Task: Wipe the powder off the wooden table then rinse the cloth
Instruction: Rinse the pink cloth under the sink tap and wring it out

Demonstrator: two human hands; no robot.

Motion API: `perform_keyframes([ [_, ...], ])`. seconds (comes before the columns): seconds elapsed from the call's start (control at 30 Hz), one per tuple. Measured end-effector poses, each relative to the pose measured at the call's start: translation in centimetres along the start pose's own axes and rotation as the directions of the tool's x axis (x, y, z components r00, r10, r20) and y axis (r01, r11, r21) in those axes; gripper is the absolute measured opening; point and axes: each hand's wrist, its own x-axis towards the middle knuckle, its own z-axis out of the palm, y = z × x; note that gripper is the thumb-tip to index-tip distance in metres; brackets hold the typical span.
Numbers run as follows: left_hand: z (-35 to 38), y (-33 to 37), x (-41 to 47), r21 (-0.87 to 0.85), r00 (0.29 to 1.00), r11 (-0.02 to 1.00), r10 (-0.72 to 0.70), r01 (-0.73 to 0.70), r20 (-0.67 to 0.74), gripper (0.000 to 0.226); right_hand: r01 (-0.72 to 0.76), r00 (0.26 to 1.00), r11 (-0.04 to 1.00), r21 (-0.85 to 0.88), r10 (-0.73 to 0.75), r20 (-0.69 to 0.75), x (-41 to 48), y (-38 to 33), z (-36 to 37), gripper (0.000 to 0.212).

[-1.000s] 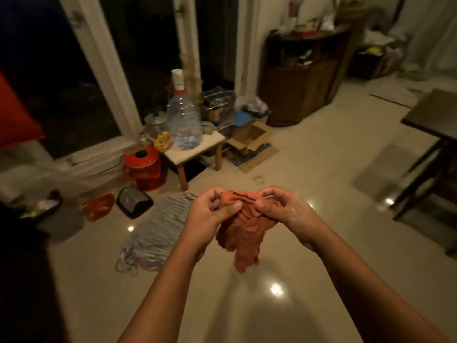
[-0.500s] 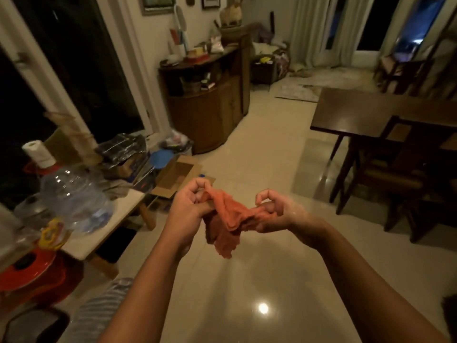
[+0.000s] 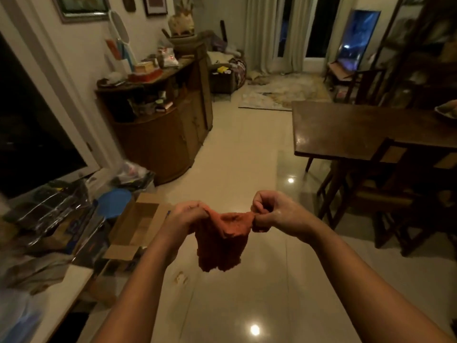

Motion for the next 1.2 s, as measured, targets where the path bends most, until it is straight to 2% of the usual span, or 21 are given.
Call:
perform_keyframes([
  [0.1,-1.8,0.5,6.3,-0.078,0.981,0.994,-0.060,0.076,0.184,0.026,-0.089,0.995,0.996,0.007,0.089,-0.051,4.1,-0.8,-1.7,0.015],
  [0.17,-2.8,1.2,11.2,-0.026,0.948,0.999,-0.030,0.041,0.318,0.031,-0.120,0.985,0.993,0.004,0.119,-0.127,7.3,-1.2,-3.3,0.020],
  [0.23,-3.3,1.8,15.8,0.061,0.924,0.998,-0.011,-0.013,0.383,0.034,-0.156,0.970,0.988,-0.017,0.150,-0.192,10.1,-0.9,-4.9,0.021],
  [0.33,-2.9,2.1,23.2,0.107,0.929,0.990,0.049,-0.094,0.368,0.028,-0.188,0.950,0.982,-0.030,0.174,-0.260,14.4,0.5,-8.0,0.022],
  [0.4,-2.1,2.2,28.0,0.061,0.943,0.992,0.087,-0.113,0.322,0.017,-0.191,0.940,0.980,-0.050,0.168,-0.298,17.2,1.6,-10.3,0.013],
  [0.47,-1.1,2.2,33.0,0.017,0.962,0.990,0.131,-0.139,0.240,0.014,-0.191,0.929,0.981,-0.043,0.167,-0.329,20.3,2.6,-12.9,0.006],
  [0.53,0.0,2.5,37.8,0.002,0.975,0.986,0.164,-0.167,0.149,0.016,-0.187,0.924,0.980,-0.067,0.153,-0.350,23.5,3.4,-15.9,0.012],
  [0.63,1.2,3.5,44.5,0.021,0.979,0.988,0.150,-0.155,0.138,0.015,-0.182,0.939,0.975,-0.129,0.133,-0.317,28.3,4.3,-20.7,0.009],
  [0.77,2.3,6.3,53.1,0.065,0.982,0.983,0.165,-0.171,0.088,0.020,-0.150,0.957,0.988,-0.023,0.139,-0.253,34.9,4.6,-27.0,0.015],
  [0.83,2.7,7.8,57.1,0.038,0.986,0.987,0.155,-0.157,0.067,0.020,-0.126,0.964,0.992,-0.011,0.120,-0.239,38.3,4.8,-29.6,0.008],
  [0.93,2.6,8.9,63.0,-0.099,0.984,0.988,0.132,-0.121,0.116,0.024,-0.106,0.953,0.994,-0.021,0.096,-0.288,43.5,5.2,-32.9,0.009],
  [1.0,2.1,9.2,67.4,-0.160,0.975,0.986,0.087,-0.054,0.207,0.035,-0.074,0.944,0.997,0.016,0.075,-0.322,46.8,5.8,-35.0,0.012],
  [1.1,2.1,10.0,74.3,-0.050,0.931,0.999,0.003,0.017,0.365,0.066,-0.058,0.915,0.998,0.018,0.060,-0.400,51.8,6.5,-38.3,0.010],
  [1.13,2.2,10.2,76.7,0.010,0.914,1.000,-0.009,0.006,0.405,0.065,-0.055,0.901,0.998,-0.010,0.045,-0.432,53.5,6.5,-39.2,0.009],
  [1.2,2.7,10.7,81.5,0.101,0.895,0.993,0.004,-0.054,0.446,0.039,-0.040,0.864,0.997,-0.067,0.001,-0.504,57.0,6.6,-41.0,0.007],
])
